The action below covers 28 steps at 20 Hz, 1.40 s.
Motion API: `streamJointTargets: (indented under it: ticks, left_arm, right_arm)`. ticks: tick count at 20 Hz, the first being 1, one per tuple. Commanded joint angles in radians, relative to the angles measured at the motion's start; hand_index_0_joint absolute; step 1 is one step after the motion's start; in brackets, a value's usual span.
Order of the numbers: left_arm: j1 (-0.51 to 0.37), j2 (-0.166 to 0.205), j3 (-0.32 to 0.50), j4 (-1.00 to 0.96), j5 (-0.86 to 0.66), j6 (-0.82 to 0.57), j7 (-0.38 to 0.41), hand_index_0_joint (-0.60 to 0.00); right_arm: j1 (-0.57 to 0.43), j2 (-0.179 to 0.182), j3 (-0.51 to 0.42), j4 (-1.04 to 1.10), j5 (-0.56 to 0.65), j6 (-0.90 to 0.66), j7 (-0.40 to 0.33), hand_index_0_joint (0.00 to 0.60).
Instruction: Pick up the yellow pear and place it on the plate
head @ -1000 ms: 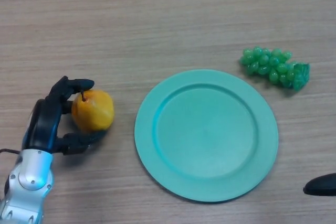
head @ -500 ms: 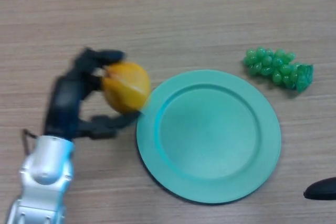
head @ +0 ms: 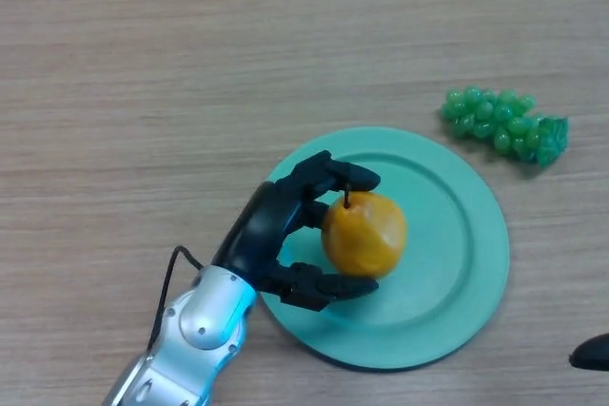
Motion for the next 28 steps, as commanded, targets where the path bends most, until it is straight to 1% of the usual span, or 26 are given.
streamJointTargets:
  ticks: [1,2,4,5,6,7,8,9,10,11,14,15,16,17,18,19,20,21,22,23,24,25,26,27,28]
  left_arm:
    - [-0.064,0.005,-0.001,-0.026,-0.007,-0.106,0.06,-0.6]
    - [-0.08,0.005,-0.022,0.004,0.014,-0.082,0.085,-0.6]
    - [-0.114,0.005,-0.058,0.068,0.064,-0.074,0.117,-0.6]
    - [-0.116,0.005,-0.061,0.072,0.065,-0.073,0.119,-0.5]
    - [-0.122,0.005,-0.067,0.081,0.067,-0.071,0.123,-0.35]
    - [-0.128,0.005,-0.075,0.091,0.068,-0.07,0.129,-0.251]
    - [-0.14,0.005,-0.09,0.107,0.072,-0.071,0.139,-0.1]
    - [-0.147,0.005,-0.102,0.112,0.081,-0.071,0.13,-0.018]
    - [-0.145,0.005,-0.1,0.103,0.086,-0.078,0.111,0.0]
    - [-0.142,0.005,-0.09,0.088,0.082,-0.078,0.098,0.0]
    - [-0.124,0.005,-0.024,-0.004,0.113,-0.088,0.043,0.0]
    - [-0.122,0.005,-0.003,-0.031,0.121,-0.089,0.039,0.0]
    - [-0.116,0.005,0.039,-0.092,0.089,-0.08,0.033,0.0]
    - [-0.113,0.005,0.061,-0.125,0.076,-0.08,0.032,0.0]
    - [-0.105,0.005,0.108,-0.181,0.044,-0.092,0.042,0.0]
    - [-0.103,0.005,0.133,-0.199,0.041,-0.119,0.058,0.0]
    - [-0.097,0.005,0.186,-0.244,0.015,-0.137,0.057,0.0]
    - [-0.08,0.005,0.219,-0.281,-0.005,-0.136,0.049,0.0]
    - [-0.058,0.005,0.273,-0.343,-0.045,-0.122,0.022,0.0]
    - [-0.046,0.005,0.306,-0.38,-0.074,-0.108,-0.006,0.0]
    - [-0.014,0.005,0.36,-0.449,-0.143,-0.077,-0.065,0.0]
    - [-0.004,0.01,0.389,-0.484,-0.187,-0.049,-0.093,0.0]
    - [0.022,0.026,0.428,-0.525,-0.239,-0.019,-0.115,0.0]
    - [0.045,0.038,0.446,-0.542,-0.261,-0.014,-0.123,0.0]
    - [0.071,0.058,0.486,-0.558,-0.294,-0.015,-0.136,0.0]
  right_arm:
    - [-0.003,-0.023,-0.082,-0.054,0.027,-0.168,-0.025,0.0]
    - [0.003,-0.009,-0.096,-0.054,0.009,-0.183,-0.013,0.0]
    - [0.002,0.006,-0.115,-0.054,0.009,-0.192,-0.006,0.0]
    - [0.002,0.006,-0.117,-0.054,0.01,-0.193,-0.006,0.0]
    - [0.0,0.007,-0.123,-0.054,0.012,-0.194,-0.006,0.0]
    - [0.003,0.008,-0.128,-0.054,0.013,-0.198,-0.005,0.0]
    - [0.011,0.01,-0.14,-0.054,0.02,-0.2,-0.003,0.0]
    - [0.019,0.011,-0.151,-0.054,0.027,-0.205,0.001,0.0]
    - [0.027,0.011,-0.159,-0.054,0.033,-0.206,0.008,0.0]
    - [0.026,0.011,-0.162,-0.054,0.031,-0.209,0.008,0.0]
    - [0.024,0.011,-0.168,-0.054,0.028,-0.215,0.002,0.0]
    - [0.02,0.011,-0.163,-0.054,0.026,-0.212,-0.005,0.0]
    - [0.015,0.012,-0.155,-0.054,0.023,-0.209,-0.013,0.0]
    - [0.014,0.012,-0.153,-0.054,0.022,-0.206,-0.014,0.0]
    - [0.007,0.012,-0.146,-0.054,0.011,-0.198,-0.013,0.0]
    - [-0.003,0.012,-0.148,-0.054,0.004,-0.188,-0.009,0.0]
    - [-0.018,0.012,-0.152,-0.054,0.0,-0.18,-0.004,0.0]
    - [-0.034,0.012,-0.158,-0.054,0.004,-0.167,-0.001,0.0]
    - [-0.053,0.012,-0.144,-0.054,-0.018,-0.158,-0.005,0.0]
    - [-0.056,0.012,-0.139,-0.05,-0.02,-0.154,-0.003,0.0]
    - [-0.068,0.012,-0.127,-0.032,-0.052,-0.16,0.0,0.0]
    - [-0.072,0.012,-0.12,-0.022,-0.06,-0.164,0.001,0.0]
    - [-0.087,0.012,-0.109,-0.012,-0.085,-0.164,0.006,0.0]
    - [-0.096,0.012,-0.097,-0.007,-0.09,-0.159,0.005,0.0]
    - [-0.112,0.012,-0.082,0.001,-0.106,-0.151,0.016,0.0]
